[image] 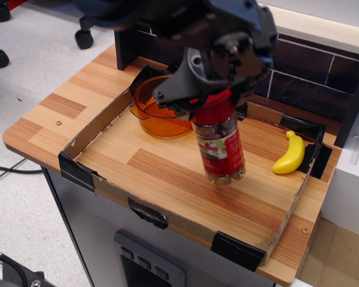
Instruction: Upright basil bottle
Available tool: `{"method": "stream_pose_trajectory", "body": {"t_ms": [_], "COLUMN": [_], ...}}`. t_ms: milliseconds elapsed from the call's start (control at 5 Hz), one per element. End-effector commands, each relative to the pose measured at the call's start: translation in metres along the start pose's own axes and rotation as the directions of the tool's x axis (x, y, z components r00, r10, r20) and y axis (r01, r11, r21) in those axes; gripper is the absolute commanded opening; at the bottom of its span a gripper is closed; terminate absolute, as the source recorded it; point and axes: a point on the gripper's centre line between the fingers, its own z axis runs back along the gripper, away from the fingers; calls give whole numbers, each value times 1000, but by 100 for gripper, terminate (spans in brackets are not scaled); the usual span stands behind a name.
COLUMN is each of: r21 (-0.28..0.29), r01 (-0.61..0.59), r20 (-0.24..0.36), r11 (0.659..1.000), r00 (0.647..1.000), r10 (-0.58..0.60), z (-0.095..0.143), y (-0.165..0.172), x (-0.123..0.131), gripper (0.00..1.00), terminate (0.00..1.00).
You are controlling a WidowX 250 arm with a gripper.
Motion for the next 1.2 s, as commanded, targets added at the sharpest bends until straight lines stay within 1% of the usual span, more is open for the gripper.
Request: {"method": "stream_pose_trajectory", "body": {"t_ms": [0,200,400,600,800,1000], "r21": [50,44,43,67,89,89], "r01": [67,52,-26,-103,-152,-152], "r20": [27,17,-10,-108,-207,-207], "r11": [996,998,999,992,984,984], "r00": [997,998,1000,988,964,964], "r10": [-69,-52,27,110,168,168], "z": [1,6,16,29,35,35], "y": [-11,-12,-14,-20,-21,-21], "x": [-7,-3,11,29,43,43], "gripper": [100,100,100,100,100,100], "terminate": [0,0,0,0,0,0]}}
